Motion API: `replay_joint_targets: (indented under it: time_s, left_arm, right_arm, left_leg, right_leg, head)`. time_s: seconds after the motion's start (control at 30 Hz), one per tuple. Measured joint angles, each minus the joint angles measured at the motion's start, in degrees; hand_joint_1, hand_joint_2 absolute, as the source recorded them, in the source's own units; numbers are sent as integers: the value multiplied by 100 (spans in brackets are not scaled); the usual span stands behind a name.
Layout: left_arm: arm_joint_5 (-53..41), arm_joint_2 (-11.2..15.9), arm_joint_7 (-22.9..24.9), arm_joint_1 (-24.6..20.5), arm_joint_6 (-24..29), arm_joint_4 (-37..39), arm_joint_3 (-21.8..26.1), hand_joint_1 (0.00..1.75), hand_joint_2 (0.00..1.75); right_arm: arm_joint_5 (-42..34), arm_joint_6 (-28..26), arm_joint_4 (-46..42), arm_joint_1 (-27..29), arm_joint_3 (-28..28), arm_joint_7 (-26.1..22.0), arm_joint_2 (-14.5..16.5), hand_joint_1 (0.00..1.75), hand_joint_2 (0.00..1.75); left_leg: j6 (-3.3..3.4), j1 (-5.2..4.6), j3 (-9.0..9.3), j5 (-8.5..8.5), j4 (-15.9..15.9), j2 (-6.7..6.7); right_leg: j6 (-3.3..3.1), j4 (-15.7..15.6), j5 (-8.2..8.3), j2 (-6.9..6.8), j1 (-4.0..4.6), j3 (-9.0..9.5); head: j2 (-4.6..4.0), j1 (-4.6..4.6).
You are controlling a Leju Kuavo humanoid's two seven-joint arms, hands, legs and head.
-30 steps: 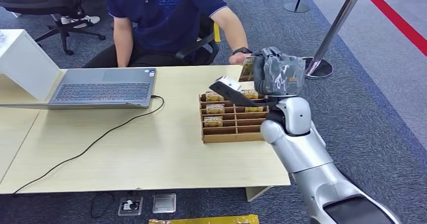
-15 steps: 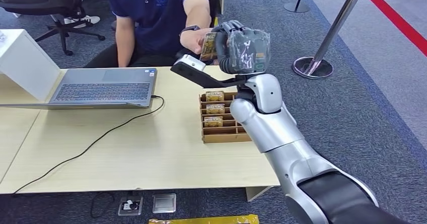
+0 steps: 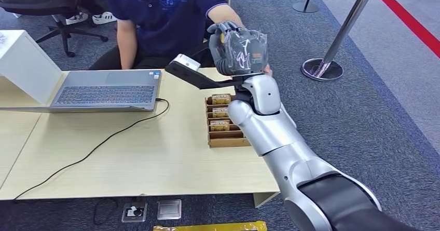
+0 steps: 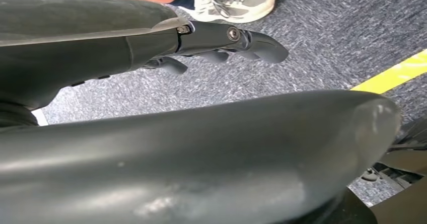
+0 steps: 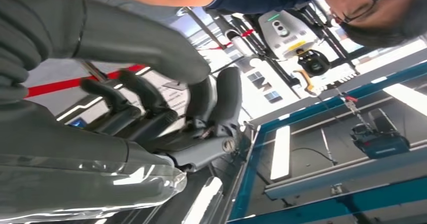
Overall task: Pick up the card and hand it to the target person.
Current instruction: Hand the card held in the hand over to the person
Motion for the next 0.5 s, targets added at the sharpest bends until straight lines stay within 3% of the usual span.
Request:
replay_joint_targets:
  time_s: [0.3, 0.5]
  left_arm:
    - [-48, 0, 68, 1, -9, 0, 0, 0, 0]
    - [-52, 0, 76, 18, -1, 0, 0, 0, 0]
  right_arm:
    - [-613, 0, 123, 0, -212, -338, 40, 0, 175]
    - [-1964, 19, -110, 184, -208, -543, -164, 0, 175]
  left_leg:
    - [0, 0, 1, 0, 0, 0]
    - [0, 0, -1, 0, 1, -1]
  right_leg:
    - [0, 0, 0, 0, 0, 0]
    - [0, -1, 0, -1, 0, -2]
  head:
    - [1, -1]
    - [1, 3]
